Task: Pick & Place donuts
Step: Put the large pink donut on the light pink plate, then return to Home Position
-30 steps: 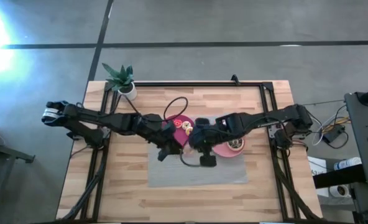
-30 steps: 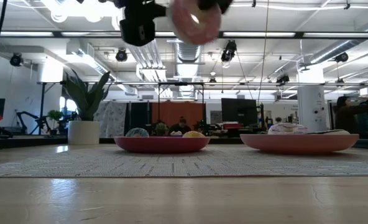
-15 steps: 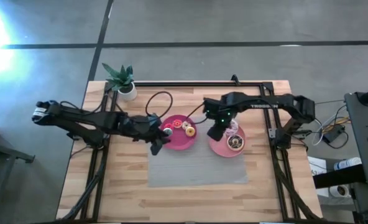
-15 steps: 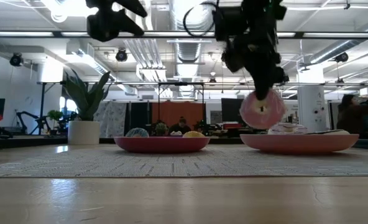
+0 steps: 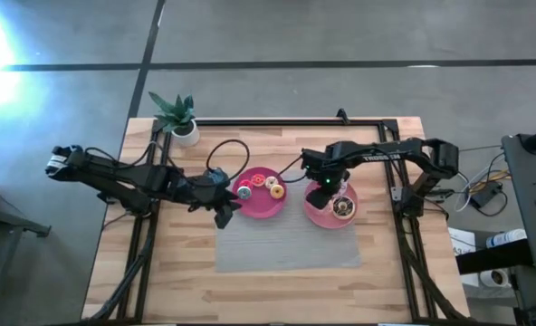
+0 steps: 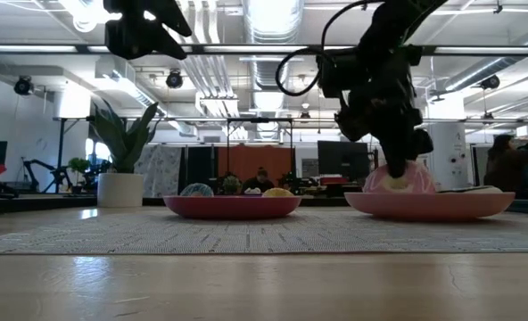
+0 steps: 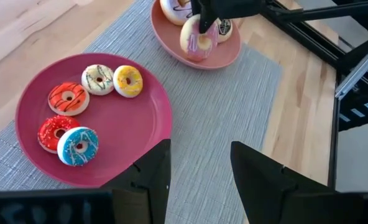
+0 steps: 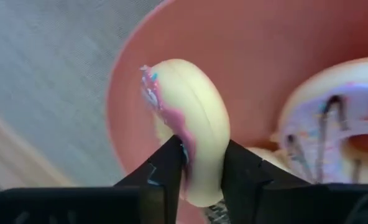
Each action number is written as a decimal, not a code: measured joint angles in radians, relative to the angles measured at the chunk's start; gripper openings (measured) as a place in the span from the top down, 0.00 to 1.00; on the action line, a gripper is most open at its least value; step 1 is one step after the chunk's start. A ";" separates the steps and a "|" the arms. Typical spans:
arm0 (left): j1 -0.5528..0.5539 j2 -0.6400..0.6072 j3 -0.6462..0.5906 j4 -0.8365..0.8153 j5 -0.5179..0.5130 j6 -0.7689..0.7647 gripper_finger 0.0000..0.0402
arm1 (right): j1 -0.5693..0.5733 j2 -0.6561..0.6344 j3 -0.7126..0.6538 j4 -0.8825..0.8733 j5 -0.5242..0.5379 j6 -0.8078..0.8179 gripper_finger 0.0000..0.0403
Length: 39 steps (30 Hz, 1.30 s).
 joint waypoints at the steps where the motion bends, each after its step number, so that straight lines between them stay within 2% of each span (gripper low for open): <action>1: 0.000 0.000 0.000 -0.001 -0.002 0.002 0.65 | 0.000 0.000 -0.001 -0.002 0.023 0.000 0.77; 8: 0.000 0.000 0.000 -0.004 -0.020 0.008 0.65 | 0.012 0.000 0.043 -0.054 0.262 -0.037 0.65; 12: 0.000 0.000 0.000 -0.007 -0.021 0.006 0.65 | 0.023 0.000 0.075 -0.072 0.364 -0.078 0.59; 14: 0.000 0.000 0.000 -0.008 -0.022 0.006 0.65 | 0.023 0.000 0.082 -0.070 0.363 -0.081 0.57; 20: 0.000 0.000 0.000 -0.011 -0.022 0.000 0.65 | 0.024 0.000 0.058 -0.023 0.236 -0.133 0.60; 25: 0.000 0.000 0.000 -0.028 -0.022 -0.017 0.65 | 0.044 -0.006 0.043 -0.025 0.387 -0.166 0.62; 31: 0.000 0.000 0.000 -0.042 -0.023 -0.027 0.65 | 0.096 -0.007 0.066 0.018 0.402 -0.245 0.57; 35: 0.000 0.000 0.000 -0.051 -0.023 -0.029 0.65 | 0.108 -0.005 0.064 0.003 0.471 -0.254 0.55; 39: -0.002 0.000 0.000 -0.076 -0.024 -0.034 0.65 | 0.148 -0.060 0.070 0.009 0.617 -0.285 0.56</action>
